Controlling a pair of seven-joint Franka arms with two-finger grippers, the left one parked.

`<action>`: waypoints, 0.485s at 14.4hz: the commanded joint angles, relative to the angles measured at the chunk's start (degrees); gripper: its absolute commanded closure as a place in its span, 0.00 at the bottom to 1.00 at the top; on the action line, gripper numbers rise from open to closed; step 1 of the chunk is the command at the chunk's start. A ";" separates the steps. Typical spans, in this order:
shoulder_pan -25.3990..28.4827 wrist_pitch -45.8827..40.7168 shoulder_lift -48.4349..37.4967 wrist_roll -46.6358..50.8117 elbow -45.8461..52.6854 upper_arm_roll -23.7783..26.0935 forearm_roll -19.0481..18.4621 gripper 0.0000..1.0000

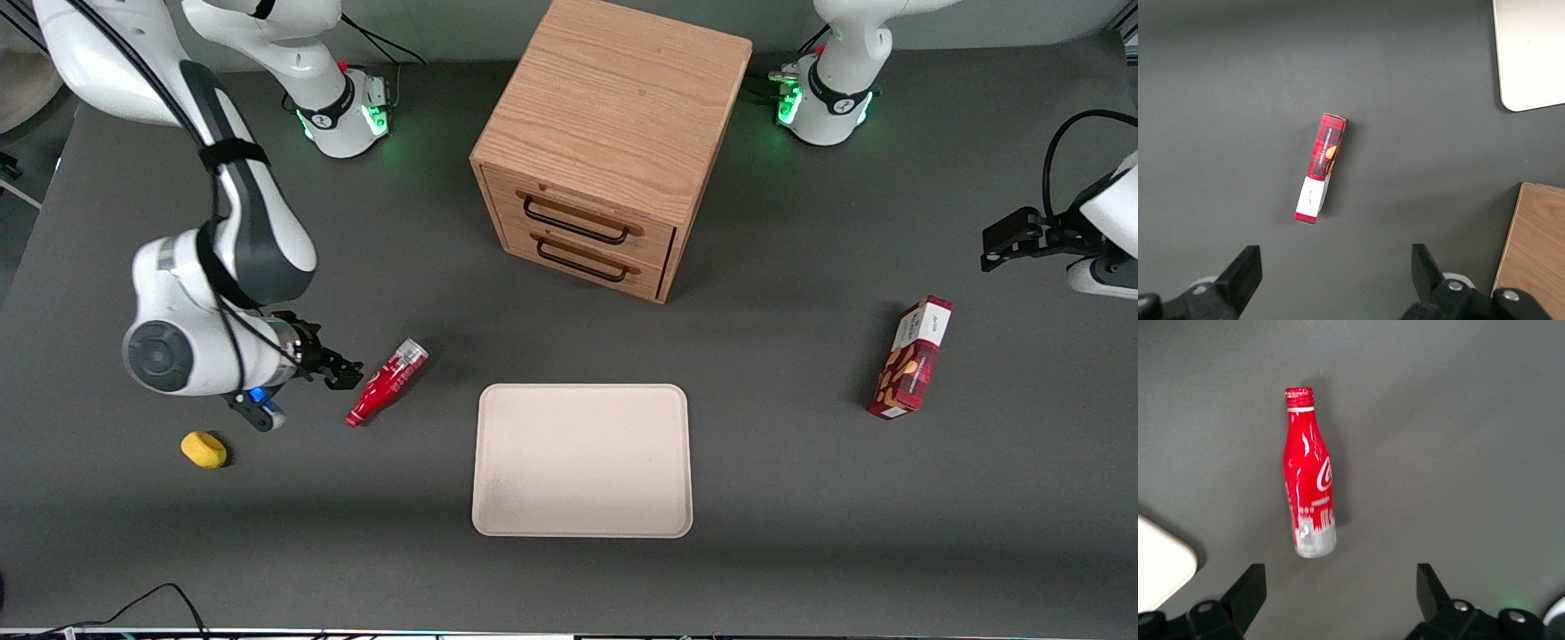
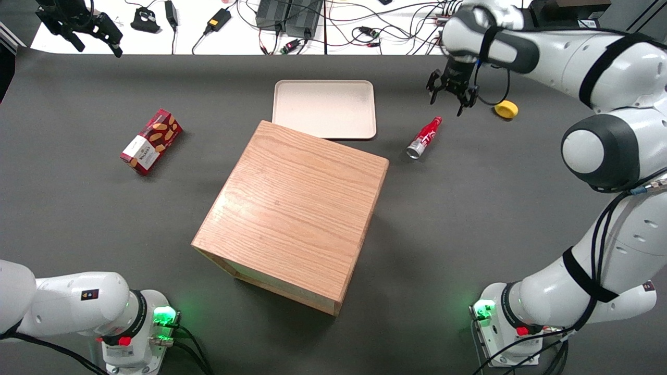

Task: Place coke bottle on tray
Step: 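Move the right gripper down over the red Coca-Cola bottle lying on its side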

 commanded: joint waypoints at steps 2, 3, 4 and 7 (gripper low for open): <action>0.20 10.53 0.81 2.50 -6.37 0.45 -2.60 0.00; 0.37 12.46 2.04 3.64 -6.46 0.45 -3.12 0.00; 0.46 14.22 3.18 4.70 -6.64 0.45 -4.00 0.00; 0.46 18.70 5.65 5.41 -7.51 0.45 -4.18 0.00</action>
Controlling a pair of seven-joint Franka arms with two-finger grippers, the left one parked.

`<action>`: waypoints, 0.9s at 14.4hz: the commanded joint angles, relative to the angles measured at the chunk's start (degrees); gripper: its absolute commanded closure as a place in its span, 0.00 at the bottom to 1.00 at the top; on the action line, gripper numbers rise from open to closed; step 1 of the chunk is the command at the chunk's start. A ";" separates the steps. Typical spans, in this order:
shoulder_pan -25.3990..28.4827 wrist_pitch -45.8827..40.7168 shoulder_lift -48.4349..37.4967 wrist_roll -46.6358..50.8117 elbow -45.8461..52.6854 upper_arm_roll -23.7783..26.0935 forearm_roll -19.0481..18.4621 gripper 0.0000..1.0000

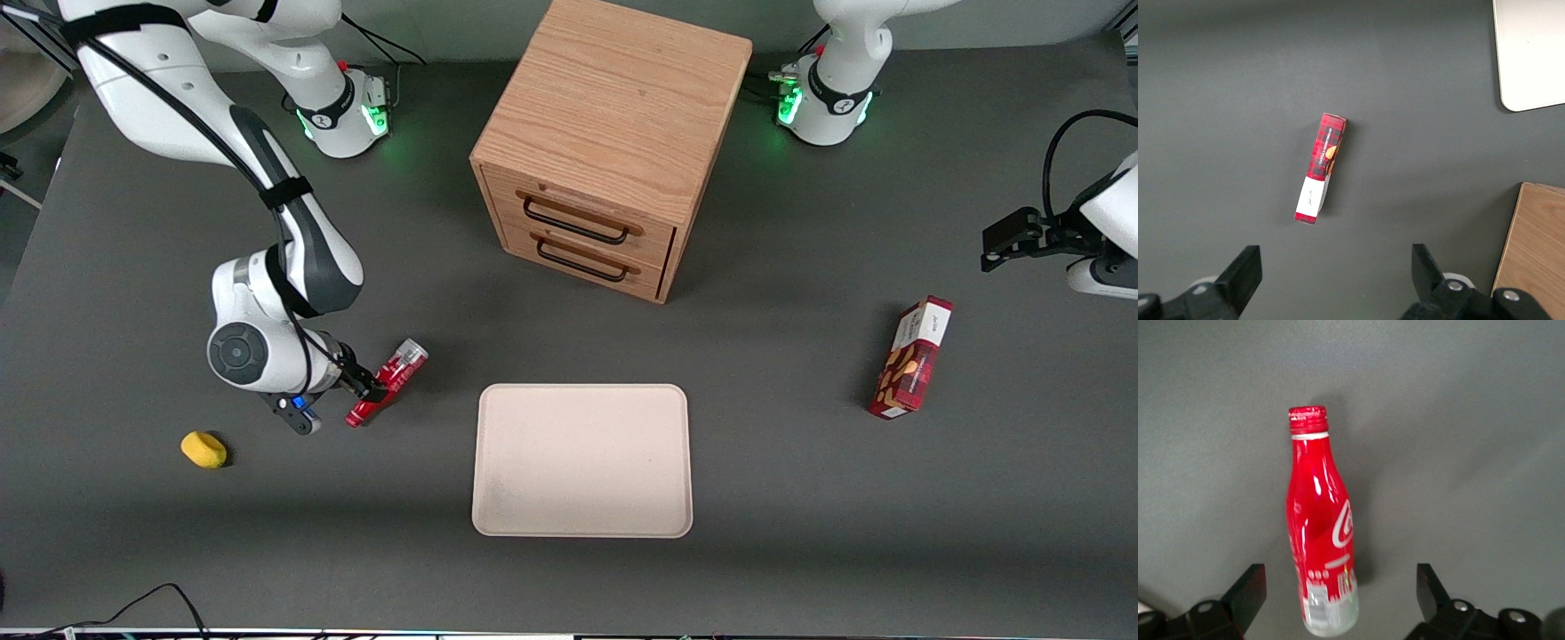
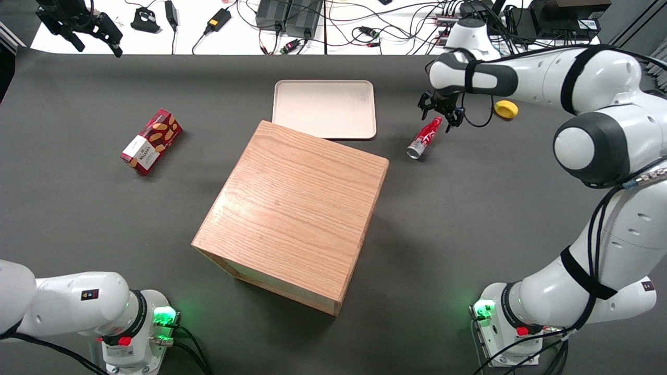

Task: Place coke bottle on tray
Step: 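Close the right gripper around the bottle's body and lift it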

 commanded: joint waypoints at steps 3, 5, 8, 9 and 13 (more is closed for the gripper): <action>0.33 6.12 2.53 2.08 -1.98 0.06 -1.16 0.00; 0.42 7.70 3.32 2.08 -2.33 0.06 -1.24 0.00; 0.42 11.65 3.85 2.08 -4.52 0.06 -1.24 0.00; 0.42 12.01 3.85 2.08 -4.88 0.06 -1.33 0.00; 0.42 12.01 3.85 1.99 -4.88 0.15 -2.56 1.00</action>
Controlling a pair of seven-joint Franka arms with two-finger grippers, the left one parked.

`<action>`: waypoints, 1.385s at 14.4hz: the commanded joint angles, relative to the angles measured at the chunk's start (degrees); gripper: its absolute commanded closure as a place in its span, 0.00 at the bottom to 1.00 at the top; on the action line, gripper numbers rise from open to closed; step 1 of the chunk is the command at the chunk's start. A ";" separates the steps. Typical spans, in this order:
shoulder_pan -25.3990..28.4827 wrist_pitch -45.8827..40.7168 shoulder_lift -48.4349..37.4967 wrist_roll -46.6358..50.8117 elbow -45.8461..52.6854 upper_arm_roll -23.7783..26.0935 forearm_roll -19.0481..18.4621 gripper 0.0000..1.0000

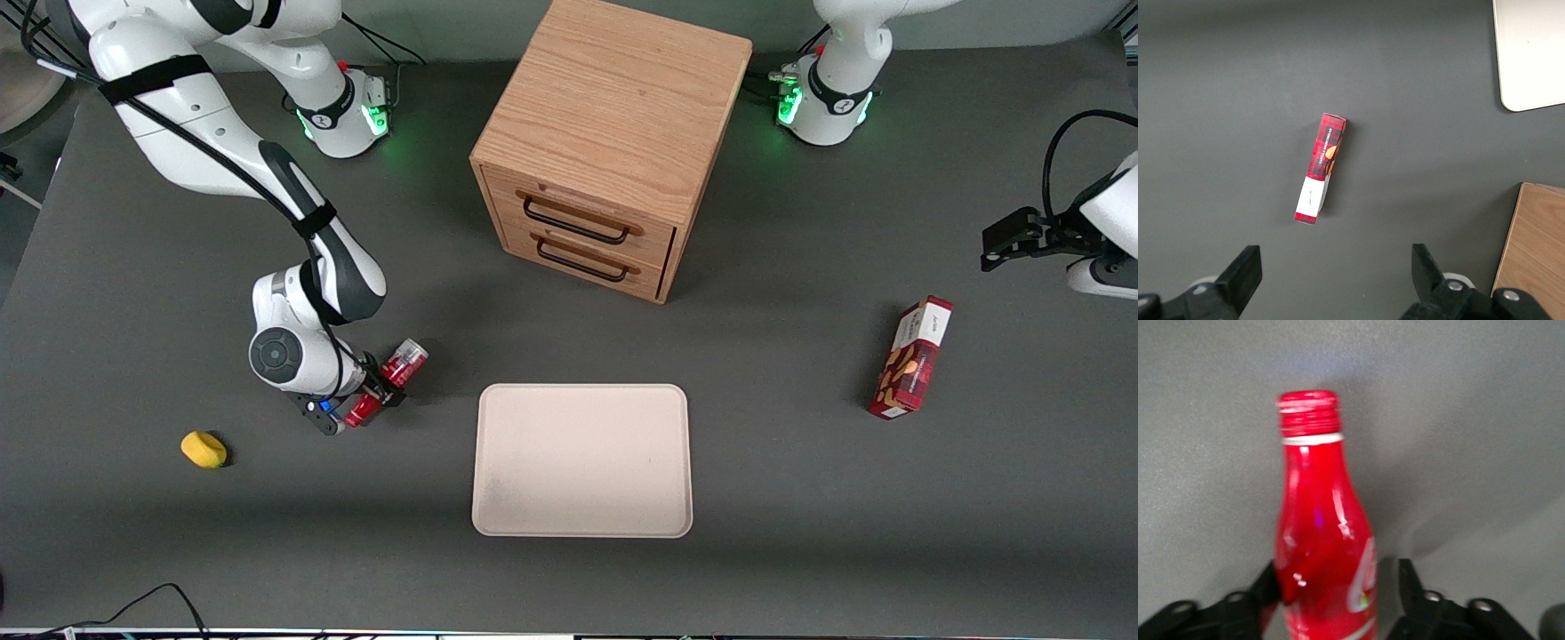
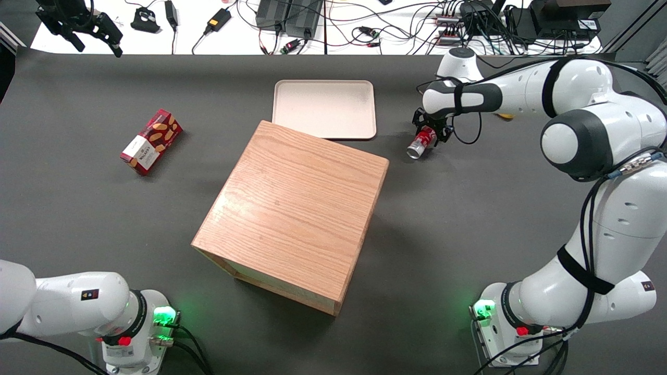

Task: Place coke bottle on tray
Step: 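Close the right gripper around the bottle's body and lift it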

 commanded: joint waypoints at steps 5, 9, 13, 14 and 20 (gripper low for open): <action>0.27 -0.16 -2.73 0.57 -0.10 1.01 -2.43 1.00; -0.43 -10.67 -9.05 -8.53 3.49 1.18 -2.96 1.00; -0.34 -24.39 -11.70 -19.28 15.07 1.79 -2.08 1.00; -0.43 -27.29 -11.18 -21.29 19.20 3.19 -2.00 1.00; 0.18 -30.57 -2.58 -28.17 36.97 11.36 -2.17 1.00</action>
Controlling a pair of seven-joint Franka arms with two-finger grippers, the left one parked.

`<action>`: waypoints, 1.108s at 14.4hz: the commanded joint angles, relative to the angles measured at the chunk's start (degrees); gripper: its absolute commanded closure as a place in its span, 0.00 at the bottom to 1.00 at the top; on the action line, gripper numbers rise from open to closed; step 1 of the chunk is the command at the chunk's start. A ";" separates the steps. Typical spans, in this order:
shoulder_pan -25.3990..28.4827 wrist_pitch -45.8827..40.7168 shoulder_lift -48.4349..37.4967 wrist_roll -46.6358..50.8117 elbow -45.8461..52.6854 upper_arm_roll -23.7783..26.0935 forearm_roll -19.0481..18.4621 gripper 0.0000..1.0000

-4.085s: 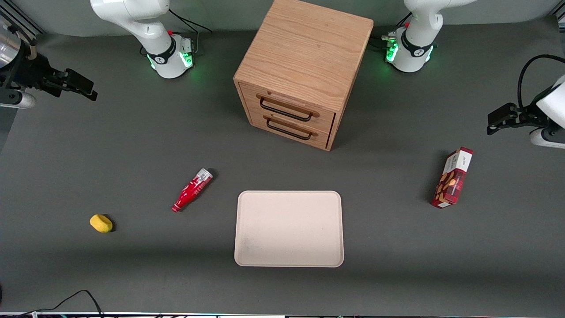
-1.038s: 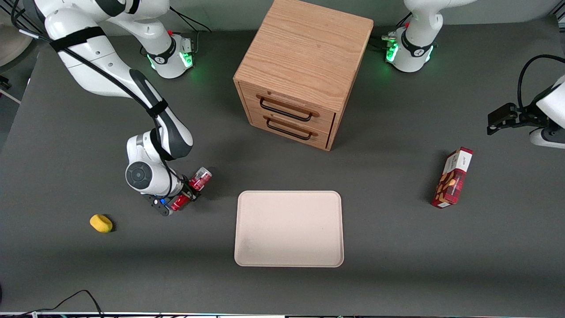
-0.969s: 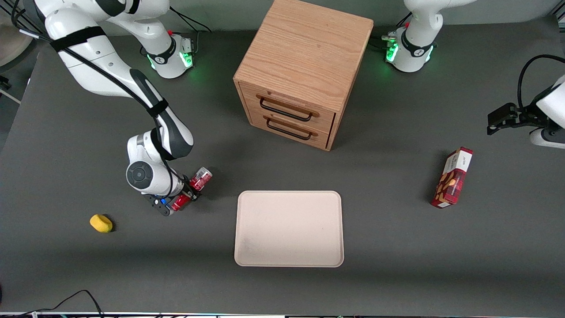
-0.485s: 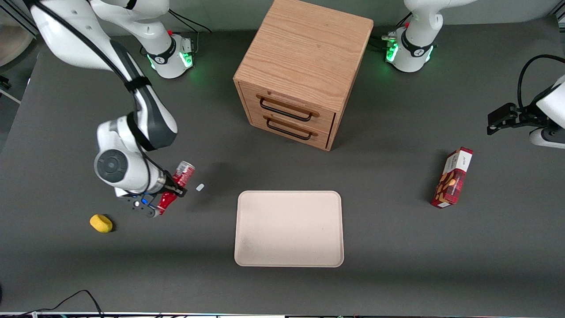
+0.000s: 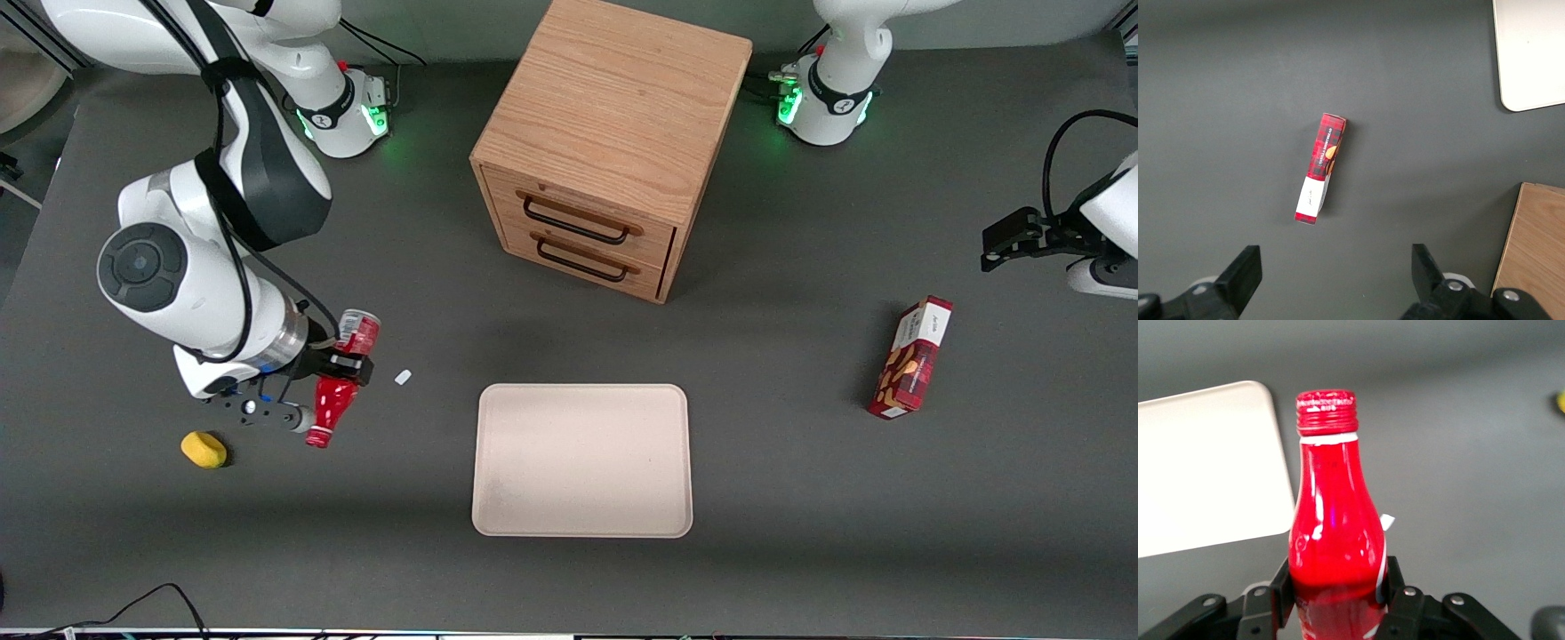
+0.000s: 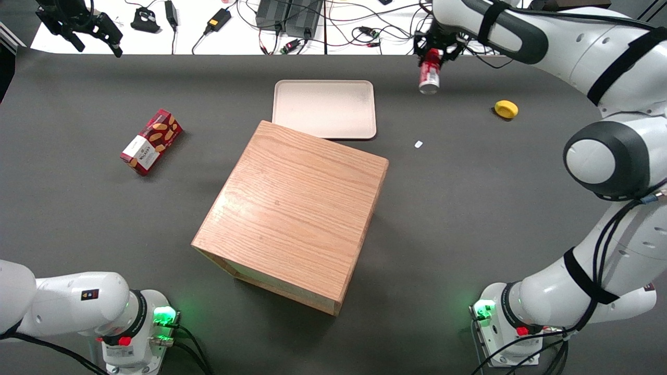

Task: Place coke bottle on tray
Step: 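Close the right gripper around the bottle's body and lift it, then carry the held bottle with the right gripper over the cream tray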

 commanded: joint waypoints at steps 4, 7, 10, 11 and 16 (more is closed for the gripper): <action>1.81 0.97 17.98 -2.27 16.42 5.88 -0.07 1.00; 3.57 7.66 23.08 -2.28 16.24 5.88 -1.04 1.00; 5.15 14.07 27.66 -2.36 16.07 5.97 -4.98 1.00; 5.85 15.30 29.24 -2.36 16.07 5.97 -7.17 1.00; 6.47 19.52 33.64 -1.31 15.72 5.97 -11.68 1.00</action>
